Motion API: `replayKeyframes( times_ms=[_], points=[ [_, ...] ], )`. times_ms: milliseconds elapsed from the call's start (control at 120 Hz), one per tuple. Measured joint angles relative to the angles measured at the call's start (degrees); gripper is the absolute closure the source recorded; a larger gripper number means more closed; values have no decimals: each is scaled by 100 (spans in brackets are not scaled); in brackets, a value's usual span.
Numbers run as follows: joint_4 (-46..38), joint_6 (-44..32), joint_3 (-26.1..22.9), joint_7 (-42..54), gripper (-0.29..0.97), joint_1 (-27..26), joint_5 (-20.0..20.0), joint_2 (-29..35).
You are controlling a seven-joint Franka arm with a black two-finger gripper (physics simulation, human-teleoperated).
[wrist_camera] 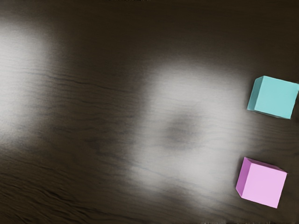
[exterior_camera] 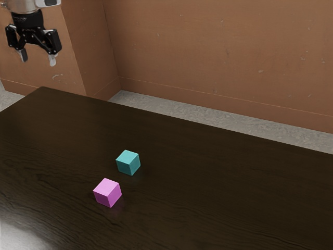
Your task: Pick up the blue block with one arm, and put the blue block on the pink block with one arm
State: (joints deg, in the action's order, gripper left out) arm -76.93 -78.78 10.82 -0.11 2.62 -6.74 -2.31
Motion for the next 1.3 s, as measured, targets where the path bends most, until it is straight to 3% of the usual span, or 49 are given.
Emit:
replayKeyframes(
  times_ms=[275,392,450,542,592,650,850,992,1142,1300],
  points=[
    [33,32,2,12,0,-448,8,18],
    [643,342,-236,6,0,-211,303,936],
    [-291,302,-705,-1,0,-92,405,1259],
    [-2460,-522,-1011,-24,0,-157,527,1582],
    [-3306,-1195,-1055,-44,0,-153,578,1271],
    [-3690,-1927,-1083,-65,0,-156,624,697],
    [-3807,-3953,-1117,-116,0,-175,831,-775],
    [-3952,-5312,-1109,-108,0,-173,1079,-1079],
    [-3969,-6102,-1020,-27,0,-156,1172,-1164],
    [-3700,-6169,-941,111,0,-139,1218,-1563]
  ],
)
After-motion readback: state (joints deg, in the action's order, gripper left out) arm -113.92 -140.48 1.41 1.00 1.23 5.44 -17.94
